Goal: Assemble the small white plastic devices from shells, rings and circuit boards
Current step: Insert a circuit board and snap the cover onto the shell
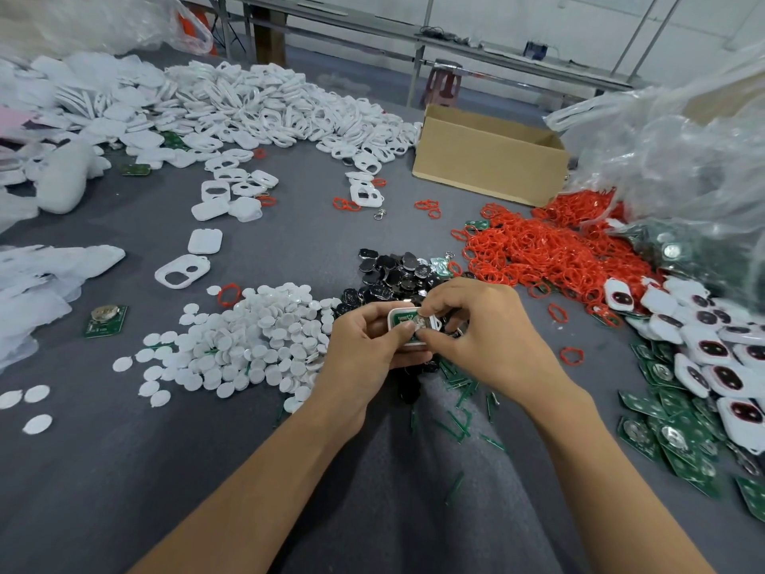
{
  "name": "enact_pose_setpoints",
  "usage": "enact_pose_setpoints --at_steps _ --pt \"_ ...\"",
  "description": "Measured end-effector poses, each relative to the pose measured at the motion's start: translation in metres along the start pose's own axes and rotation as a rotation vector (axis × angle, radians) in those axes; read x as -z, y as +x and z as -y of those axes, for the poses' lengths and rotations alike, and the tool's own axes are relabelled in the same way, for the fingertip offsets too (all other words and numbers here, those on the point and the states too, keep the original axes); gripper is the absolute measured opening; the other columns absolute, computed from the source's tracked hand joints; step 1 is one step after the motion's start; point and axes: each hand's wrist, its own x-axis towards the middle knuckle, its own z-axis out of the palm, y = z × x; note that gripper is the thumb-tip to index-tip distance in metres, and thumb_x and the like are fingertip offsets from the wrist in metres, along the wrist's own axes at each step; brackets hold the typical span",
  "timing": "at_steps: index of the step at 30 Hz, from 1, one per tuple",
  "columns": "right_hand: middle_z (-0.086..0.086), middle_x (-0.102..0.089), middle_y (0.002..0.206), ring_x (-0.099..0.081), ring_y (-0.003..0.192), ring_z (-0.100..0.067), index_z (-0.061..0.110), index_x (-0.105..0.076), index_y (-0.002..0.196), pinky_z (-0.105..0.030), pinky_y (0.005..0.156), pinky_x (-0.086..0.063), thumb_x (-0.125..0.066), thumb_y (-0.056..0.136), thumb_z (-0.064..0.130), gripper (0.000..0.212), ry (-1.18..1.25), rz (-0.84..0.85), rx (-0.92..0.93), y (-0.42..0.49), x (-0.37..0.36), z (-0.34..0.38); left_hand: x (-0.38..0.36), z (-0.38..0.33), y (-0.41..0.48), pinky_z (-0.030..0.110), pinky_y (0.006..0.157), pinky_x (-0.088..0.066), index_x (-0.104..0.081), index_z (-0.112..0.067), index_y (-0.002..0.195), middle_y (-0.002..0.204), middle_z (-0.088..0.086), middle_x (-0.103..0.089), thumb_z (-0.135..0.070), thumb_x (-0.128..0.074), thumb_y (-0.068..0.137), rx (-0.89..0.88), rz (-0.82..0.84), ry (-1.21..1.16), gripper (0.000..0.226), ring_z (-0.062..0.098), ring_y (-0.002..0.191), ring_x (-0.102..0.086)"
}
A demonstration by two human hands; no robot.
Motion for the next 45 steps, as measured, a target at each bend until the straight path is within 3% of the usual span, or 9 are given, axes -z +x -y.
enact_pose_setpoints --at_steps 6,10,14,20,26,31,34,39,45 --pt "-0.001 -0.071 0.086 -0.064 0.070 -0.017 0.019 -0.074 0.093 -0.024 0.066 -0.052 -0.079 0.076 0.014 0.018 0.217 0.010 -0.113 -0.002 0.006 -0.003 -0.001 -0.003 -0.001 0.029 0.061 -0.060 -0.068 -0.002 0.094 0.081 0.013 -0.075 0.009 -0.057 0.090 0.016 -0.018 -0.054 0.016 0.027 0.069 -0.073" --pt "0.003 -0.072 0.087 -0.067 0.080 -0.015 0.019 -0.074 0.101 -0.031 0.077 -0.054 -0.069 0.085 0.008 0.021 0.256 -0.216 -0.223 -0.001 0.020 -0.015 -0.001 -0.003 0.000 0.030 0.061 -0.061 -0.067 -0.002 0.095 0.085 0.019 -0.074 0.008 -0.056 0.091 0.038 -0.042 -0.075 0.016 0.031 0.070 -0.073" --pt "0.012 -0.070 0.088 -0.067 0.082 -0.010 0.024 -0.073 0.099 -0.028 0.078 -0.053 -0.063 0.088 0.002 0.026 0.186 -0.289 -0.302 -0.003 0.032 -0.027 -0.002 -0.002 -0.001 0.031 0.062 -0.061 -0.066 -0.002 0.100 0.084 0.014 -0.075 0.007 -0.056 0.092 0.020 -0.044 -0.006 0.016 0.032 0.071 -0.073" --pt "0.010 -0.069 0.082 -0.064 0.079 -0.004 0.022 -0.074 0.092 -0.010 0.071 -0.047 -0.061 0.088 0.000 0.027 0.158 -0.195 -0.337 -0.005 0.035 -0.028 -0.004 0.000 0.000 0.033 0.063 -0.062 -0.066 -0.003 0.100 0.084 0.012 -0.075 0.007 -0.056 0.092 0.000 -0.063 0.040 0.016 0.031 0.069 -0.073" --pt "-0.002 -0.073 0.092 -0.066 0.084 -0.021 0.021 -0.075 0.098 -0.035 0.080 -0.052 -0.058 0.090 0.003 0.026 0.120 0.022 -0.320 -0.007 0.037 -0.016 -0.002 -0.002 0.000 0.030 0.061 -0.060 -0.065 -0.004 0.104 0.085 0.016 -0.075 0.002 -0.054 0.095 0.028 -0.054 -0.010 0.015 0.028 0.072 -0.073" --pt "0.010 -0.071 0.090 -0.064 0.082 -0.004 0.022 -0.075 0.094 -0.015 0.074 -0.047 -0.060 0.089 0.000 0.026 0.102 0.036 -0.347 -0.034 0.041 -0.026 -0.002 -0.002 0.000 0.028 0.061 -0.060 -0.064 -0.003 0.104 0.087 0.017 -0.075 0.003 -0.052 0.096 0.040 -0.044 -0.048 0.016 0.029 0.075 -0.074" --pt "0.003 -0.073 0.088 -0.063 0.077 -0.013 0.015 -0.076 0.092 -0.018 0.065 -0.038 -0.059 0.084 -0.009 0.031 -0.047 -0.016 -0.430 -0.052 0.051 -0.050 -0.002 -0.002 0.001 0.029 0.063 -0.061 -0.064 -0.002 0.105 0.089 0.017 -0.075 0.002 -0.053 0.096 0.039 -0.042 -0.041 0.016 0.030 0.077 -0.074" --pt "-0.008 -0.073 0.099 -0.061 0.082 -0.018 0.011 -0.076 0.092 -0.020 0.072 -0.036 -0.055 0.082 -0.012 0.032 -0.207 -0.076 -0.581 -0.072 0.082 -0.078 -0.003 -0.001 0.001 0.029 0.063 -0.061 -0.065 -0.003 0.105 0.088 0.016 -0.075 0.003 -0.054 0.095 0.043 -0.048 -0.028 0.015 0.031 0.078 -0.074" --pt "0.002 -0.073 0.083 -0.063 0.063 -0.009 0.018 -0.075 0.086 -0.005 0.059 -0.039 -0.063 0.086 -0.002 0.023 -0.126 -0.058 -0.412 -0.045 0.079 -0.046 -0.007 0.000 0.000 0.029 0.062 -0.061 -0.064 -0.003 0.104 0.085 0.012 -0.075 0.005 -0.054 0.094 0.033 -0.048 0.035 0.016 0.029 0.073 -0.074"
